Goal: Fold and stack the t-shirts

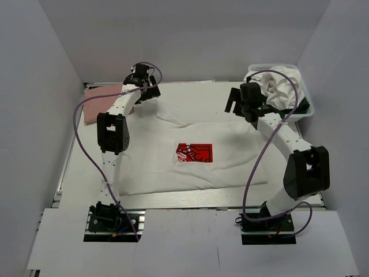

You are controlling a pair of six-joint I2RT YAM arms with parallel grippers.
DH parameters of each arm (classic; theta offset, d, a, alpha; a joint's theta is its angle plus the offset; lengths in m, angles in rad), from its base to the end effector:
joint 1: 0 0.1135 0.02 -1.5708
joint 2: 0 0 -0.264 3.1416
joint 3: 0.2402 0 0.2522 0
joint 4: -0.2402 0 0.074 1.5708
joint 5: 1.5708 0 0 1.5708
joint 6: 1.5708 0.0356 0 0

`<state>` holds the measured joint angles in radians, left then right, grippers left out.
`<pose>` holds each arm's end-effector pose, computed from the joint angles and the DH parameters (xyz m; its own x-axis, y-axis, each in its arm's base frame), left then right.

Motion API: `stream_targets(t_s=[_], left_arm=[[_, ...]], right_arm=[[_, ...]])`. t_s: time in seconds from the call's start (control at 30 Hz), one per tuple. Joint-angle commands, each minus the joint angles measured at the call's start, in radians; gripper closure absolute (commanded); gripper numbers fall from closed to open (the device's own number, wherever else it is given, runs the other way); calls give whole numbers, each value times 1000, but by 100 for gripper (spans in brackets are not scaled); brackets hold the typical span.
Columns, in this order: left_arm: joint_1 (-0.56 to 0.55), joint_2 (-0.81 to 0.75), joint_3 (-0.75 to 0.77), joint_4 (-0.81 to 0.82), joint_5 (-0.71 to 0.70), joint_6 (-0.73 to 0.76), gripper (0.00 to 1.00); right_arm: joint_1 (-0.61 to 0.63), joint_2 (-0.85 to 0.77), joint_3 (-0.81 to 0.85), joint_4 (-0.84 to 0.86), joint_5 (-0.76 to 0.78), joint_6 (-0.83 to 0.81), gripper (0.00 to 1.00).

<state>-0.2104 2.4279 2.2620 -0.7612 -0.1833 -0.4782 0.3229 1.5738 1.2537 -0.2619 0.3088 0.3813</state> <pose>0.5260 -0.1057 0.2179 -0.7398 -0.3047 -0.5999 -0.2726 0.9509 -0.1467 0.3470 0.1047 0.2980 -0.5067 0.2043 -0.8375 0.1369 0.9783 0.1558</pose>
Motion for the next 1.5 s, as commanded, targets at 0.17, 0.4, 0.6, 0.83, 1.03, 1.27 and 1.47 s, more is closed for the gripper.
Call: stream_targets(t_s=[0.17,0.4,0.6,0.83,1.03,1.27,1.47], left_arm=[[6,57,16,149,156,33,0],[16,129,-35,186,169,75,38],[16,102,-103,235,180,116,100],[16,-96,-313,336,131,151,100],[16,-223,-436,445,168,207,100],[16,-299,-547,514,232,227,100],[-4,-429,-688,569,229,227,100]], right_arm=[[-18,110,55,-33,46,-50,10],[-41,176,33,-11,98,-18,10],[-73,308,127,-33,99,37,10],[-94,445,254,-77,184,114,10],[-93,577,372,-180,178,125,15],[-87,575,263,-136,156,146,29],[-87,566,221,-120,156,139,100]])
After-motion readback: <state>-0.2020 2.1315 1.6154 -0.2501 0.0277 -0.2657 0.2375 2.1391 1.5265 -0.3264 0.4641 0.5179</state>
